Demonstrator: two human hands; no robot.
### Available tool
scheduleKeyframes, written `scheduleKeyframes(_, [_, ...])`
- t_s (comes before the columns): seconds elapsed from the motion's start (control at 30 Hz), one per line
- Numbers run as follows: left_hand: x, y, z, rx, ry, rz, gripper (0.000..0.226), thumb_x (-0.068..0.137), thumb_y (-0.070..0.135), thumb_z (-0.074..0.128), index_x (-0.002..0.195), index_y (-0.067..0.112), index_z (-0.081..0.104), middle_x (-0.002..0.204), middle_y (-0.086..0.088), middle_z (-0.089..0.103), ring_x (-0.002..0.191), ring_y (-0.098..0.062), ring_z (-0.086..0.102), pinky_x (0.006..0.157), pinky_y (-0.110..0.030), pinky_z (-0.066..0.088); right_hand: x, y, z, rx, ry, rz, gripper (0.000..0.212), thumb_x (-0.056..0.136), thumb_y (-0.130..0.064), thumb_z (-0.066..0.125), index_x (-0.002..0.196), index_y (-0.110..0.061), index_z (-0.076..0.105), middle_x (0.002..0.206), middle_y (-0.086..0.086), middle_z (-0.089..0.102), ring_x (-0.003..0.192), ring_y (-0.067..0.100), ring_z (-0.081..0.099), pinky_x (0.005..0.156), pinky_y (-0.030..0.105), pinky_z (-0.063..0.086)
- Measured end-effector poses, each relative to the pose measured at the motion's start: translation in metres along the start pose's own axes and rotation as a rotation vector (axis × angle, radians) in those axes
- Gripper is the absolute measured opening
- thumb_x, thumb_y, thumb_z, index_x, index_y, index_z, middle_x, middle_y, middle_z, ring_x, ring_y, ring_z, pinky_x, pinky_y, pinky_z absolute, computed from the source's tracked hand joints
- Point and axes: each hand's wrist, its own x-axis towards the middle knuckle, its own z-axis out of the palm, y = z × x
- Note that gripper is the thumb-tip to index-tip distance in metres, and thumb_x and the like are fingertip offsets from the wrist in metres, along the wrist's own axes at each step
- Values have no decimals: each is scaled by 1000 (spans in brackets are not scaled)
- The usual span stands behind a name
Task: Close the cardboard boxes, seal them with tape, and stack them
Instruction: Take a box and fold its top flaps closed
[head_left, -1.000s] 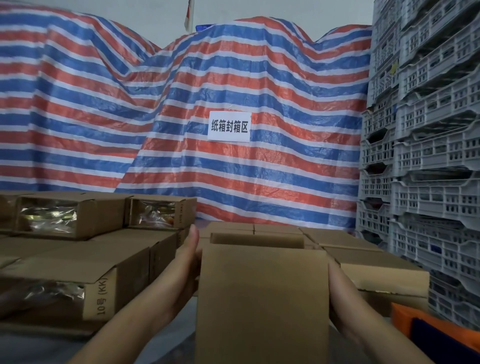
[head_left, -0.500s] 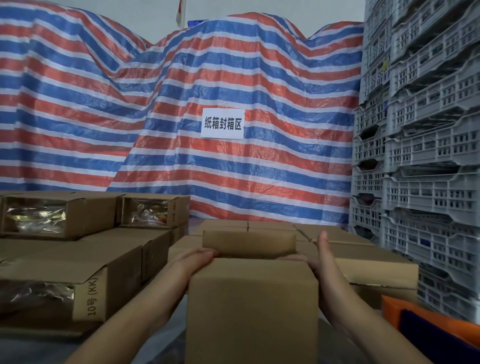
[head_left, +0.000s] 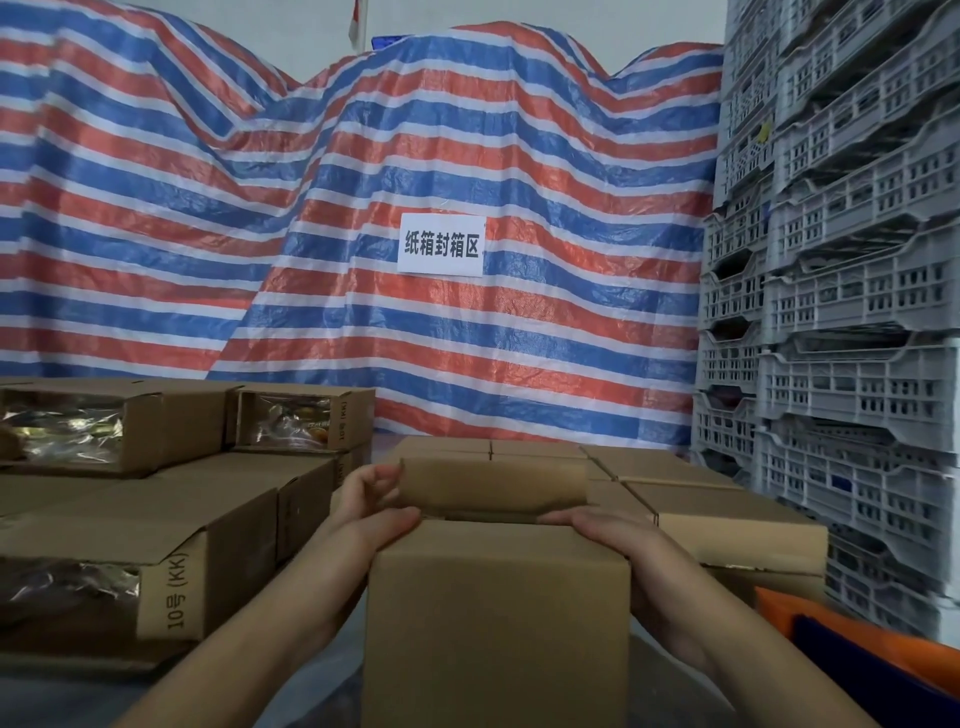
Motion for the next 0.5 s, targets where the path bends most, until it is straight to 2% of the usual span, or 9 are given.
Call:
scheduleKeyframes(0.07, [0,0,-2,-16,-26,57,72,79,17,70,136,47,38,128,24,55,122,-7,51,99,-34,44,0,2,-2,18,-11,-13,36,75,-42,64,103,-26,80,106,3,76,96,21,71,68,25,52])
scheduleKeyframes(0.17, [-1,4,-3,9,-12,86,93,73,21,72,146,52,25,135,17,57,126,-15,53,106,-47,42,1,6,-2,63,16,-57,23,83,-30,66,102,-27,79,102,0,76,86,17,71,61,24,52])
scheduleKeyframes(0.23, [-3,5,-2,56,16,110,89,76,20,72,147,49,27,130,10,62,120,-18,58,101,-49,47,3,10,-2,120,54,-123,19,81,-27,69,99,-26,79,105,-8,74,87,15,72,63,24,53])
scheduleKeyframes(0.3, [-4,5,-1,84,49,127,77,83,14,69,144,45,34,117,7,67,112,-16,63,90,-41,51,6,13,-1,194,87,-207,20,74,-21,74,93,-22,79,117,-17,69,99,11,71,68,22,56])
scheduleKeyframes(0.37, [-4,3,-1,87,72,125,64,87,11,67,138,42,43,106,1,68,102,-15,66,80,-32,50,7,15,0,238,109,-274,15,70,-17,77,85,-20,79,123,-17,68,104,3,68,69,20,57])
scheduleKeyframes(0.5, [-3,-1,0,112,75,83,46,88,13,66,126,37,57,103,-5,67,113,-17,58,84,-33,46,7,15,2,251,129,-308,14,65,-20,80,72,-28,70,114,-11,71,100,5,69,65,20,56])
